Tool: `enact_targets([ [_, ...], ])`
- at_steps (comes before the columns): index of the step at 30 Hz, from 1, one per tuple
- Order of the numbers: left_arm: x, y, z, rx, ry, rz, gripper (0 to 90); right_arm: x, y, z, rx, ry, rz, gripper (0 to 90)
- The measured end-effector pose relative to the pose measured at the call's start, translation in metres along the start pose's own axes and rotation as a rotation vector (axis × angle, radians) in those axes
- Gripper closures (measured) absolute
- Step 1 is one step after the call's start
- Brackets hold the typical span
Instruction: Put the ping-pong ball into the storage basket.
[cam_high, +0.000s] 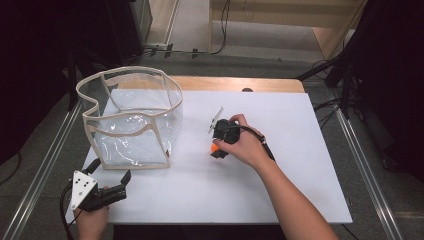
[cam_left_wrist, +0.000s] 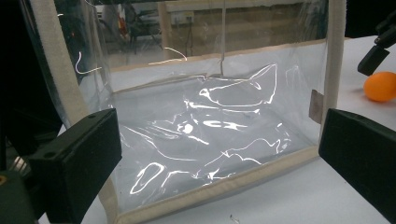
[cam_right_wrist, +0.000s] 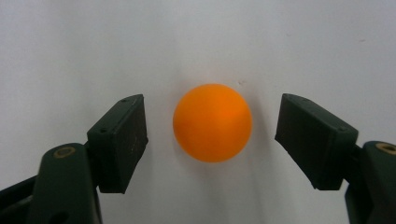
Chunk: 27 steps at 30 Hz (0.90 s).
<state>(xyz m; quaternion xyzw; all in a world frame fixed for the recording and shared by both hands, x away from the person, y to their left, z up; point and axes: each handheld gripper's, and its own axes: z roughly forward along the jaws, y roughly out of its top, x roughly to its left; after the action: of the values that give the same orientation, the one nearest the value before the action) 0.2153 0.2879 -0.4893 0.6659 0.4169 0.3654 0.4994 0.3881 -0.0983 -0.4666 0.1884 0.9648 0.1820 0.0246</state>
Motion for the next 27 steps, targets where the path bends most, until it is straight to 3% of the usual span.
enact_targets([
  [20, 0.0, 0.0, 0.0, 0.0, -0.001, 0.001, 0.0, -0.002, 0.003, 0.009, 0.041, -0.01, 0.007, 41.3],
  [27, 0.0, 0.0, 0.0, 0.0, 0.0, 0.0, 0.0, -0.002, 0.004, 0.012, 0.054, -0.013, -0.001, 43.0],
])
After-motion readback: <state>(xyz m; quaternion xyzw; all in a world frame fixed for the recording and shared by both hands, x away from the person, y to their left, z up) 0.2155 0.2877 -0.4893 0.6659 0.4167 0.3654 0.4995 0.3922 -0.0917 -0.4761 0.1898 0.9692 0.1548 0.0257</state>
